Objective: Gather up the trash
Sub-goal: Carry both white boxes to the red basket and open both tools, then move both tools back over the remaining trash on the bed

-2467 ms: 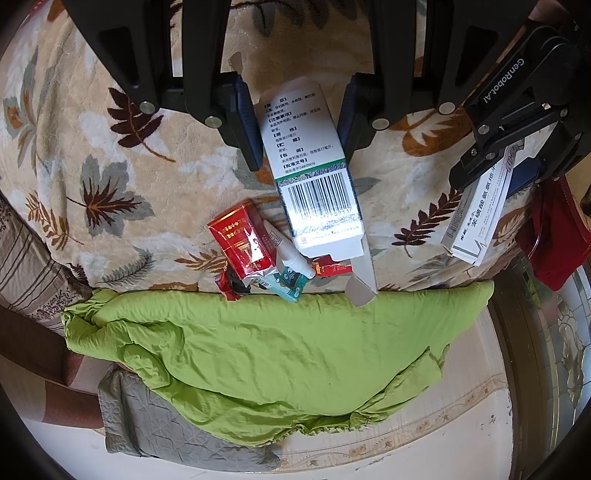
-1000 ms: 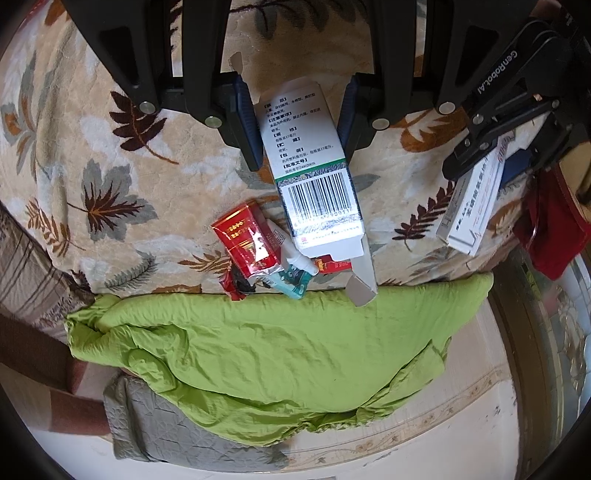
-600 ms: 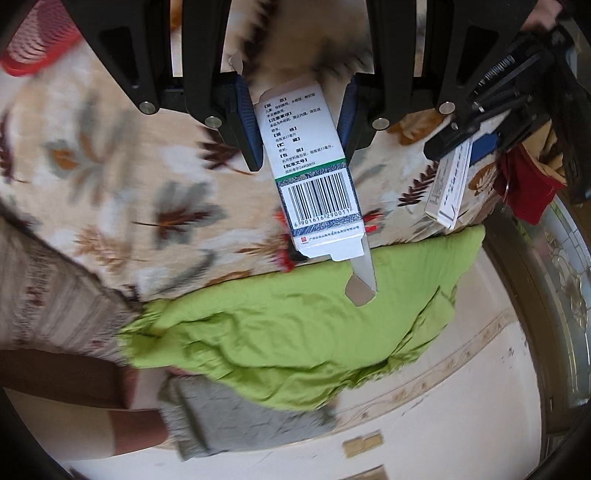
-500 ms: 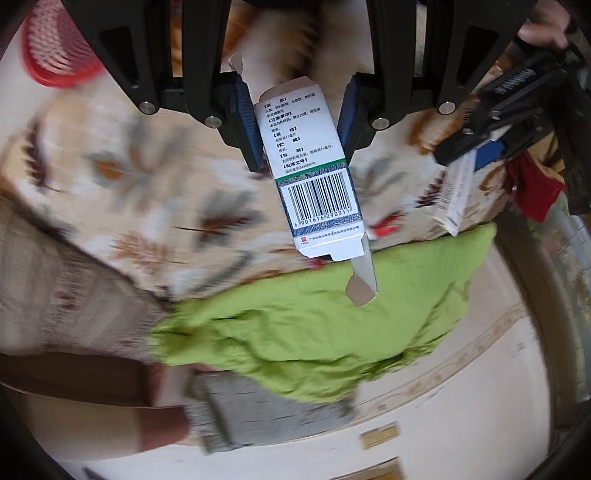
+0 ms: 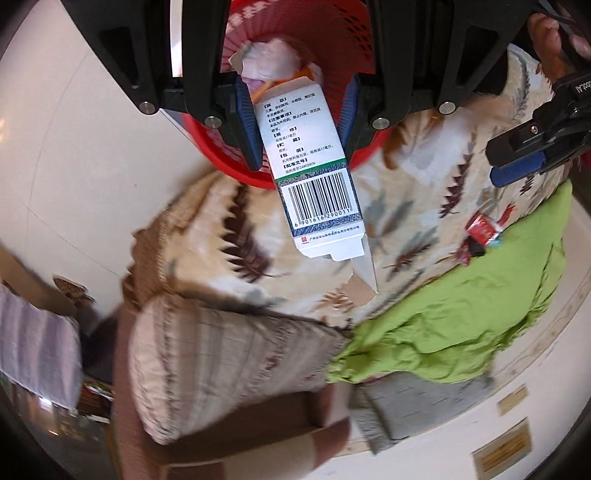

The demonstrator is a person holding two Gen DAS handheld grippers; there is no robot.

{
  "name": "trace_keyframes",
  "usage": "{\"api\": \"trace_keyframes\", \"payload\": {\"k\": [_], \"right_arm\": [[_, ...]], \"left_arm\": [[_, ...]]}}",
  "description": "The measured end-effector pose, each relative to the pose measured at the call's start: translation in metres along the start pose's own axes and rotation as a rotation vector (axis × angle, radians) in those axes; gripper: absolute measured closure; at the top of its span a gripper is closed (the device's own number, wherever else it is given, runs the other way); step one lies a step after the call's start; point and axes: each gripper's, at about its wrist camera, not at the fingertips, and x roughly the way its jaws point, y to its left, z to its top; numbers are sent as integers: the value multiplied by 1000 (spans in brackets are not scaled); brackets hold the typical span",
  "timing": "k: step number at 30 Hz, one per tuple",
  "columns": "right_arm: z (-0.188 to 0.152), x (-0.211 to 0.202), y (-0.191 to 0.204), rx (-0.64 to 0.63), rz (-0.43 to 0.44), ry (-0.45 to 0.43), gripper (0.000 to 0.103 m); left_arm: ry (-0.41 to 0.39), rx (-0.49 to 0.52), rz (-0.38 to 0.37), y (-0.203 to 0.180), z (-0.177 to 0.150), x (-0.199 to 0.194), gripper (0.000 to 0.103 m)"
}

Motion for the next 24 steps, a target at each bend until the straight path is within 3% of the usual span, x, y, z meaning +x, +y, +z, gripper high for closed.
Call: {"api": "trace_keyframes", "payload": {"k": [4, 6, 13, 17, 24], "right_arm": [[-5, 4, -19, 34, -25, 22, 59], [-9, 10, -26, 45, -47, 54, 49], [-4, 11, -26, 43, -43, 37, 48], [3, 18, -2, 38, 36, 33, 48], [6, 34, 83, -145, 177, 33, 48]], "left_arm": [[44, 4, -31, -8, 8, 13, 47], [28, 0, -26, -5, 10, 8, 42], [-53, -45, 118, 37, 8, -33, 33], [-75, -78, 210, 67, 2, -54, 32], [-89, -168, 363, 133, -20, -81, 31]]}}
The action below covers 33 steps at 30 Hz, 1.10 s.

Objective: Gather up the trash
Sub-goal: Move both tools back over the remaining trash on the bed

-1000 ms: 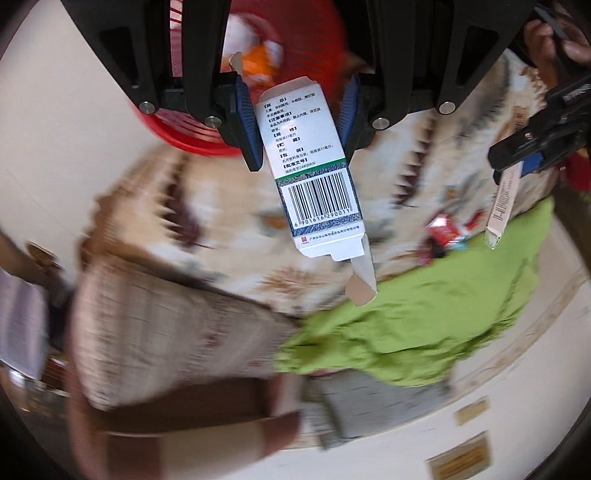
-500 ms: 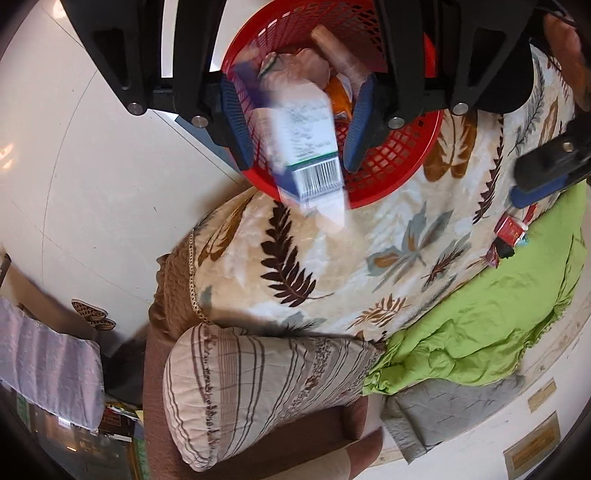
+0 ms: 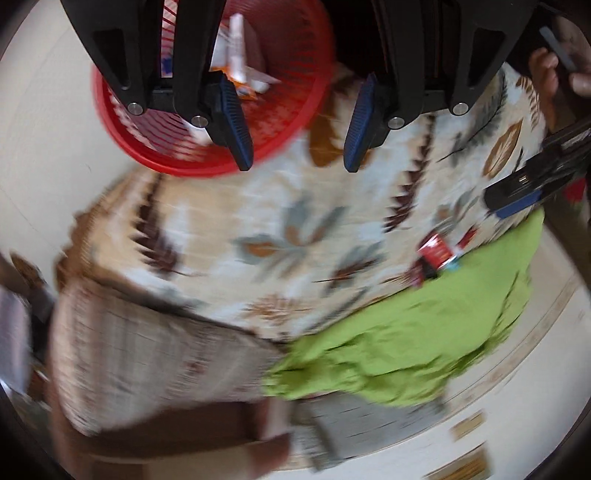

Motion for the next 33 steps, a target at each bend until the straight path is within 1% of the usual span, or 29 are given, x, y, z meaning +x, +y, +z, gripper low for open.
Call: {"api": "trace_keyframes", "payload": {"k": [3, 6, 11, 13, 15, 16, 18, 21, 22, 23, 25, 28, 29, 31, 33], "right_arm": [[8, 13, 40, -104, 28, -13, 48], [13, 28, 65, -151, 64, -3, 48], [18, 68, 104, -219, 130, 70, 46], [22, 81, 119, -263, 143, 85, 42], [31, 98, 135, -307, 158, 96, 41], [35, 103, 140, -319, 170, 99, 40], [49, 124, 157, -368, 196, 99, 34], [68, 157, 181, -429, 223, 102, 33], [75, 171, 189, -457, 218, 106, 33], [83, 186, 198, -481, 202, 110, 33], [95, 214, 217, -537, 205, 123, 33], [108, 252, 235, -578, 185, 128, 33], [111, 262, 238, -585, 189, 134, 33], [114, 284, 248, -616, 193, 152, 33], [115, 296, 255, -648, 196, 155, 33]], "left_arm": [[0, -66, 58, 38, -5, 3, 31], [-2, -111, 126, 69, -9, 7, 31], [10, -191, 257, 129, -18, 19, 31], [17, -222, 295, 149, -19, 24, 30], [21, -261, 327, 174, -19, 32, 31], [25, -277, 338, 182, -20, 36, 31], [29, -321, 345, 203, -23, 42, 31], [44, -375, 379, 227, -28, 48, 31], [42, -384, 378, 232, -27, 48, 30], [35, -388, 380, 235, -26, 47, 30], [19, -378, 400, 238, -22, 45, 31], [7, -375, 444, 249, -19, 42, 30], [5, -383, 436, 253, -20, 42, 31], [4, -434, 421, 263, -21, 40, 31], [3, -472, 393, 270, -23, 38, 30]]}}
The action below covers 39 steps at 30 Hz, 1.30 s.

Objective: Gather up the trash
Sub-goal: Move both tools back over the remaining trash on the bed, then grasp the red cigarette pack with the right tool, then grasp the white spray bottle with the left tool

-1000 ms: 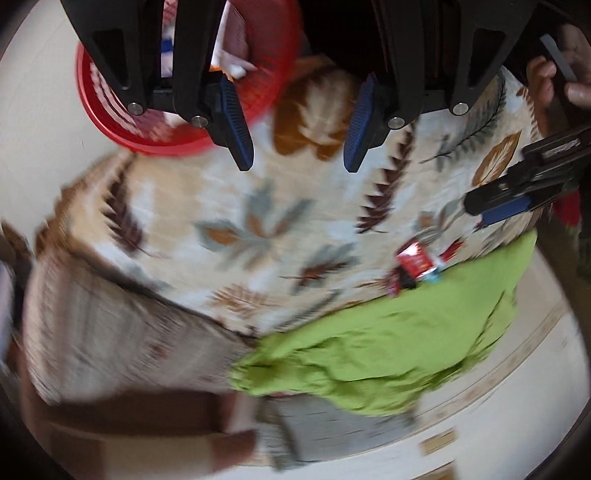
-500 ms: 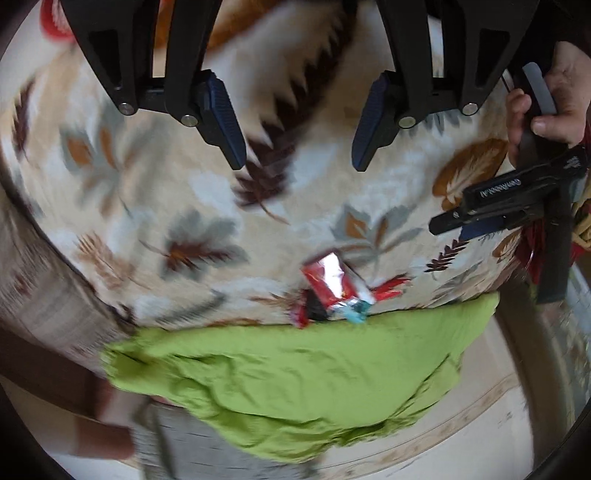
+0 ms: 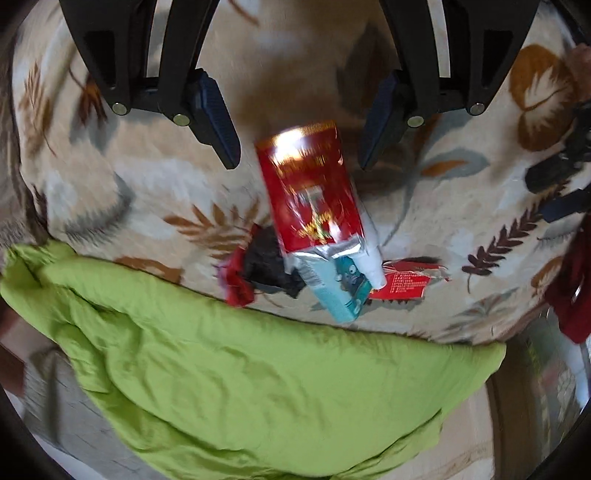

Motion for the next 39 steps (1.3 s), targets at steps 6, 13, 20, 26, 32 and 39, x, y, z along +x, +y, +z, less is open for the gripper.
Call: {"api": "trace_keyframes", "payload": {"k": [6, 13, 20, 26, 32, 39], "right_arm": [[12, 34, -8, -8, 9, 23, 36], [11, 40, -1, 119, 124, 51, 42], [6, 13, 56, 213, 567, 19, 43], [-2, -29, 36, 366, 196, -68, 43], [-47, -62, 1, 716, -143, -97, 43], [-46, -70, -15, 756, -214, -181, 43]], "left_arm": [[4, -14, -18, 2, 2, 0, 30], [-29, -51, 15, 12, 5, -8, 30], [-29, -144, 29, 39, 6, -9, 31], [-12, -128, -11, 31, 4, -5, 31], [30, -119, -97, 14, -2, 1, 45], [103, -145, -182, -20, 23, 17, 48]]}}
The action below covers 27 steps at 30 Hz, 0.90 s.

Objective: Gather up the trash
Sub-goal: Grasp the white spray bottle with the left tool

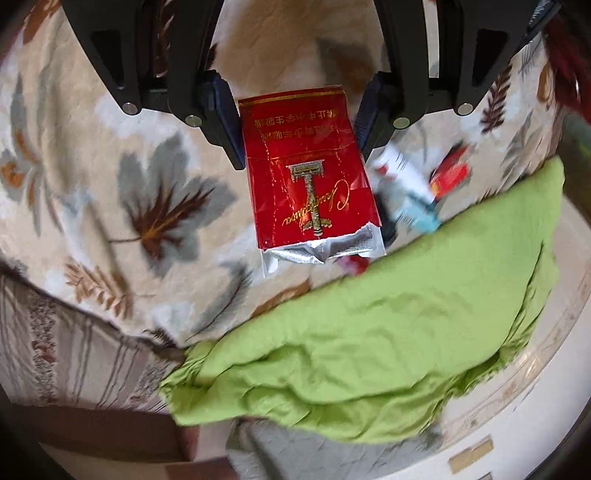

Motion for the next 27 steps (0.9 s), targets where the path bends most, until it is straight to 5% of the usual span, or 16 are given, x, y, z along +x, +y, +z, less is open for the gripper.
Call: {"api": "trace_keyframes", "payload": {"k": [8, 18, 27], "right_arm": [[15, 4, -29, 118, 9, 3, 43], [22, 8, -35, 157, 37, 11, 43], [25, 10, -32, 122, 35, 6, 43]], "left_arm": [[138, -78, -28, -43, 45, 64, 52], [230, -29, 125, -62, 56, 136, 63], [156, 85, 97, -37, 17, 85, 71]]}}
